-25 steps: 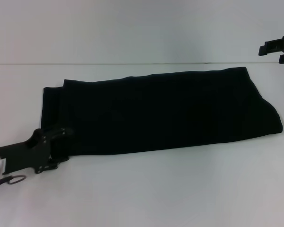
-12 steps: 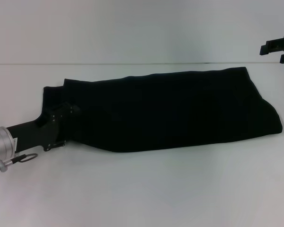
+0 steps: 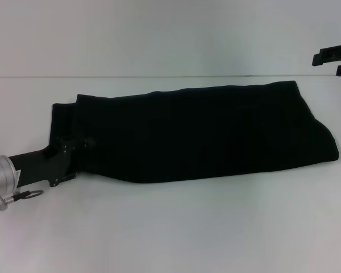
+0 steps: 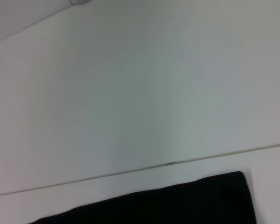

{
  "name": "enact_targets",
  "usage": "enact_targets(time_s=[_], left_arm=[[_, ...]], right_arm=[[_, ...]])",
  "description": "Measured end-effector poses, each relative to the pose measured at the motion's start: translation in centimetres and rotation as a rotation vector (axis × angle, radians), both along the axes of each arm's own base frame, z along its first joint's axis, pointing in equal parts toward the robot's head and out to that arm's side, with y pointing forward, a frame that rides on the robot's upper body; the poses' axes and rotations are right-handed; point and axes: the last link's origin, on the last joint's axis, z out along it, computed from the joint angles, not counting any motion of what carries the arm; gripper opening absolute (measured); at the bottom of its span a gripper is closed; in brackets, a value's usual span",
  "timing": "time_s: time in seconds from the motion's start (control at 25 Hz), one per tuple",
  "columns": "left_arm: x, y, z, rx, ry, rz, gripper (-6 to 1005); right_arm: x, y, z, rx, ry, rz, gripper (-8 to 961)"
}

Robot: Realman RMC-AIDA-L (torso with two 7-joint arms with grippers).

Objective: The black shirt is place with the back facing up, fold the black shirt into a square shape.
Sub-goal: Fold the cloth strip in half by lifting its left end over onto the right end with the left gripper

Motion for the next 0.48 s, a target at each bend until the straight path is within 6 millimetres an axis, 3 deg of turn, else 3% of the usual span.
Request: enact_targets(time_s=[0.12,0.2,0.4,0.48], left_arm=[[0.0,0.0,0.0,-0.001,0.004,-0.003,806],[0.0,0.0,0.0,-0.001,0.008,-0.007,574],[0.1,0.0,-0.1,-0.008,0.022,-0.027,335],[0.1,0.0,-0.1,-0.008,0.023,-0.033,298]], right_arm=[[0.0,0.0,0.1,0.003,0.001,0.0,756],[0.0,0.0,0.3,0.005,0.003,0.012,756],[-0.7,-0.6,1.3,0.028,0.117,0.144,756],[-0.8,-1.2,2.0,0.058,0.195,0.206,756]])
